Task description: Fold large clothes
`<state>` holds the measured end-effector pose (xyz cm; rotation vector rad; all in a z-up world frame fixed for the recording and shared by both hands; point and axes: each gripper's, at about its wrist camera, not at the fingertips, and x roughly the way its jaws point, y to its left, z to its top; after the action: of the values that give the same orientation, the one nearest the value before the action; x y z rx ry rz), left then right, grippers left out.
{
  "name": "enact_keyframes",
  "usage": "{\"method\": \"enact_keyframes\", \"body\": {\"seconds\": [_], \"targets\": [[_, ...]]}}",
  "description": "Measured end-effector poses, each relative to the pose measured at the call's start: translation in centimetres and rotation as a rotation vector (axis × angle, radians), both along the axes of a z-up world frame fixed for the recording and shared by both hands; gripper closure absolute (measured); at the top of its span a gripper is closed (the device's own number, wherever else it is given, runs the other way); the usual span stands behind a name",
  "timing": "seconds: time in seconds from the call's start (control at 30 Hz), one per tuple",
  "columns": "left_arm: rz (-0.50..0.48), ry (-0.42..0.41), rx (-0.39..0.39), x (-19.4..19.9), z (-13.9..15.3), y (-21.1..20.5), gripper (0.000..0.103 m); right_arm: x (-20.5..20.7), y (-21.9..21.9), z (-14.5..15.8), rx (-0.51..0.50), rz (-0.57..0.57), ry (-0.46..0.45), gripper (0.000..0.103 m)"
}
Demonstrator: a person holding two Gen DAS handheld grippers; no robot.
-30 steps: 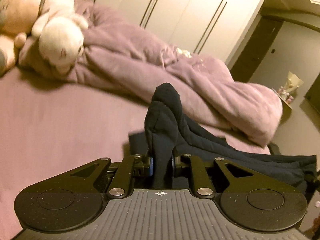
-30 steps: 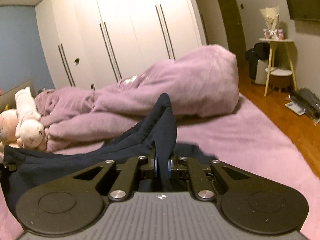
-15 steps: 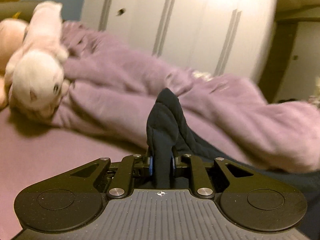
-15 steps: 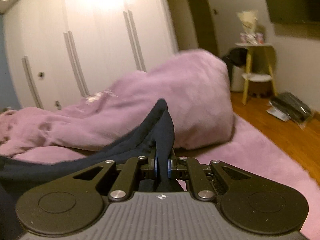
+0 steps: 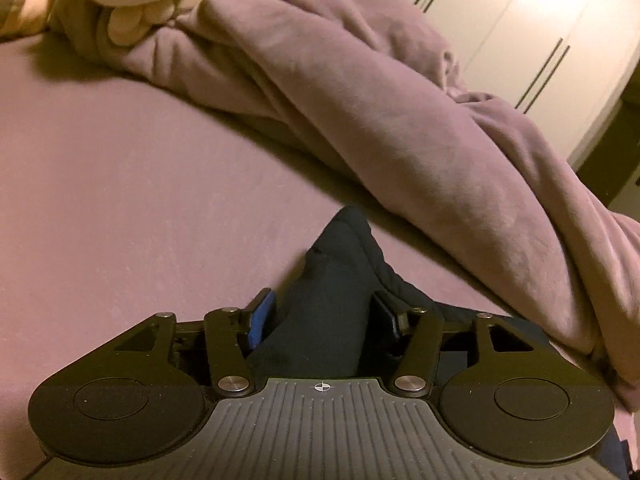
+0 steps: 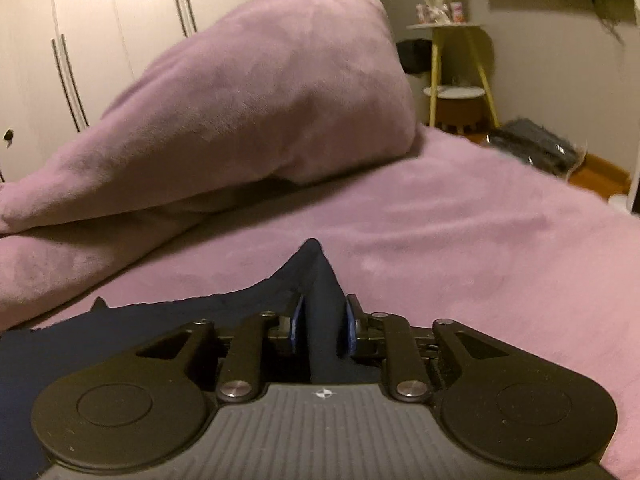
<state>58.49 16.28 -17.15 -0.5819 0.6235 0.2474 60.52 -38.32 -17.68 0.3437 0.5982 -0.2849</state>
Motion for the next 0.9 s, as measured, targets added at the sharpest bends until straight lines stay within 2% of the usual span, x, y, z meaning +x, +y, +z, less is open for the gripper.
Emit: {"method": "enact_keyframes", "body": {"seconds": [0.07,0.2,0.27,0.3,0.37,0.43,0.5,0.57,0.6,0.63,0.7,0.73,0.8,0.83,0.87,0.9], "targets": [[0.000,-0.010,-0.007,0.0,-0.4,0.1,0.042,0.3,-0.5,-0.5,0.027,-0.002,-0.005,0.079],[0.020,-0.074,-0.089,-0.9,-1.3,0.8,0.042,0.0,-0.6,-1.4,0.056,-0.006,-0.038,0.078],[0.025,-0.072,-0.098,-1.0,-1.0,0.9,0.041,0.0,-0.5,-1.4,0.049,-0.006,-0.042,0.077],[0.031,-0.063,-0.092,-1.1,-0.8,0.7,0.041,0.1,-0.5,-1.2,0.045,-0.005,-0.040,0.074],[0.054,-0.043,-0.074,-2.1,0.1,0.3,0.041,-0.2,-0.3,-0.5,0.035,-0.003,-0.035,0.061],[0.040,-0.028,-0.058,-3.8,1.3,0.2,0.042,-0.8,-0.6,0.3,0.054,-0.007,-0.050,0.038],[0.000,-0.013,-0.016,-5.6,3.0,0.2,0.042,-2.2,-1.3,2.3,0.090,-0.025,-0.089,0.038],[-0.060,-0.031,0.015,-7.7,4.8,0.3,0.042,-4.6,-1.5,4.9,0.101,-0.039,-0.156,0.038],[-0.084,-0.056,0.014,-8.8,5.5,0.2,0.039,-5.8,-1.1,5.9,0.094,-0.012,-0.189,0.038],[-0.105,-0.077,0.001,-9.8,6.0,-0.1,0.032,-7.1,-0.3,6.9,0.087,0.044,-0.224,0.038],[-0.164,-0.070,-0.060,-10.8,6.2,-1.1,0.029,-8.9,2.0,7.9,0.094,0.207,-0.248,0.038],[-0.197,-0.051,-0.085,-10.8,5.9,-1.7,0.029,-9.2,3.5,7.8,0.102,0.288,-0.212,0.041],[-0.231,-0.001,-0.031,-10.8,5.4,-3.0,0.029,-9.5,6.4,6.5,0.116,0.398,-0.104,0.052],[-0.247,0.011,0.031,-10.8,5.3,-3.6,0.031,-9.6,7.6,5.6,0.086,0.432,-0.052,0.054],[-0.270,0.012,0.062,-11.0,5.3,-3.6,0.031,-9.7,8.7,4.8,0.019,0.446,-0.006,0.054],[-0.289,0.020,0.079,-11.1,5.5,-3.3,0.031,-9.8,9.2,4.2,-0.049,0.463,0.025,0.059]]}}
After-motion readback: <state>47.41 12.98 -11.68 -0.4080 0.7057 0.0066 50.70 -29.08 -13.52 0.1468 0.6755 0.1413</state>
